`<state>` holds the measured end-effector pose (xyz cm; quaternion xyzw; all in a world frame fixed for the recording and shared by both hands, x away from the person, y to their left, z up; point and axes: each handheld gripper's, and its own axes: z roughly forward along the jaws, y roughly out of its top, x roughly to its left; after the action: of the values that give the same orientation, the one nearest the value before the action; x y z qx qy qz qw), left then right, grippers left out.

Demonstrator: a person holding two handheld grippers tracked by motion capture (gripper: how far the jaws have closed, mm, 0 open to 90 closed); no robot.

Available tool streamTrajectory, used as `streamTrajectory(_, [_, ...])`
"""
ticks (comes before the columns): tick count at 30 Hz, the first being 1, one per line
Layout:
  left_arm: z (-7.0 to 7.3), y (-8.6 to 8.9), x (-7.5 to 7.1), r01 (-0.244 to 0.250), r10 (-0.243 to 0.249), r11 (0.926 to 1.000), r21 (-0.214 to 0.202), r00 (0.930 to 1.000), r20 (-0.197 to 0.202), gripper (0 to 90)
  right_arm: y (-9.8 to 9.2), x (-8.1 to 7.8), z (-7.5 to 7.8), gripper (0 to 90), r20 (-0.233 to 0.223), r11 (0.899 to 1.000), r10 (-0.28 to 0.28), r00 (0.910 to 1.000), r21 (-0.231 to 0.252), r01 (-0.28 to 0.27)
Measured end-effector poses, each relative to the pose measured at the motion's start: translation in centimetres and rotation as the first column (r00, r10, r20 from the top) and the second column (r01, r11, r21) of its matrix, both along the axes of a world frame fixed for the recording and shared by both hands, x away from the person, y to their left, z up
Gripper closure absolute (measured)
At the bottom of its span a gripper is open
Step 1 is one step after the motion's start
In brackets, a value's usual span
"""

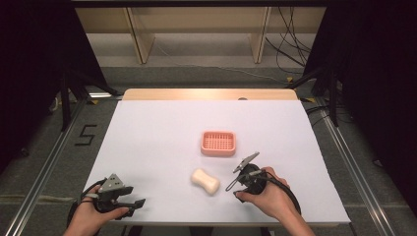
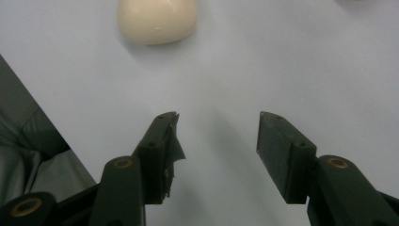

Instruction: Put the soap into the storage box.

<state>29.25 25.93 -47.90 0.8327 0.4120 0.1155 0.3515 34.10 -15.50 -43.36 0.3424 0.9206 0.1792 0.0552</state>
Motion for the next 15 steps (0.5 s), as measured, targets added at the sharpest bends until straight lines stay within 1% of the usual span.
streamTrajectory(2, [0.1, 0.1, 0.0, 0.008, -0.008, 0.9999, -0.006, 1.0, -0.001, 32.8, 0.5, 0.2, 0.3, 48.1, -0.023, 1.0, -0.002, 0.9997, -0.019, 0.002])
streamTrajectory(3, [0.1, 0.1, 0.0, 0.009, -0.009, 0.9999, -0.005, 1.0, -0.003, 32.8, 0.6, 0.3, 0.3, 47.8, -0.021, 0.999, 0.004, 0.9998, -0.034, -0.005])
streamTrajectory(4, [0.1, 0.1, 0.0, 0.01, -0.01, 0.9999, -0.007, 0.9999, -0.004, 32.7, 0.8, 0.5, 0.4, 47.5, -0.054, 0.999, 0.019, 0.9984, -0.043, -0.021])
streamTrajectory(6, [0.1, 0.1, 0.0, 0.013, -0.013, 0.9999, -0.008, 0.9999, -0.005, 32.7, 1.2, 0.6, 0.3, 47.6, -0.093, 0.997, 0.021, 0.9954, -0.07, -0.028])
streamTrajectory(8, [0.1, 0.1, 0.0, 0.009, -0.009, 0.9999, -0.005, 1.0, -0.004, 32.7, 1.5, 0.9, 0.2, 47.5, -0.124, 0.995, 0.032, 0.9918, -0.087, -0.043])
streamTrajectory(9, [0.1, 0.1, 0.0, 0.01, -0.01, 0.9999, -0.005, 0.9999, -0.004, 32.8, 1.5, 1.0, 0.2, 47.2, -0.131, 0.993, 0.044, 0.9904, -0.1, -0.057])
streamTrajectory(10, [0.0, 0.0, 0.0, 0.002, -0.002, 1.0, -0.002, 1.0, -0.002, 32.8, 1.7, 1.2, 0.2, 46.8, -0.147, 0.99, 0.047, 0.988, -0.124, -0.065])
streamTrajectory(11, [0.0, 0.0, 0.0, 0.002, -0.002, 1.0, -0.003, 1.0, -0.003, 32.7, 1.8, 1.2, 0.1, 46.8, -0.157, 0.989, 0.052, 0.9863, -0.131, -0.073])
streamTrajectory(12, [0.0, 0.0, 0.0, 0.002, -0.002, 1.0, -0.002, 1.0, -0.003, 32.7, 2.0, 1.3, 0.2, 46.7, -0.147, 0.988, 0.05, 0.9879, -0.136, -0.07])
streamTrajectory(13, [0.0, 0.1, 0.0, 0.007, -0.007, 1.0, -0.002, 1.0, -0.006, 32.7, 2.0, 1.5, 0.3, 46.7, -0.15, 0.987, 0.067, 0.9864, -0.134, -0.088])
streamTrajectory(14, [0.0, 0.1, 0.0, 0.008, -0.008, 0.9999, -0.007, 1.0, -0.002, 32.7, 2.3, 1.6, 0.4, 46.7, -0.153, 0.988, 0.037, 0.9876, -0.142, -0.059])
streamTrajectory(15, [0.0, 0.1, 0.0, 0.008, -0.008, 1.0, -0.001, 0.9999, -0.008, 32.7, 2.7, 1.7, 0.6, 46.7, -0.147, 0.99, 0.029, 0.9888, -0.136, -0.049])
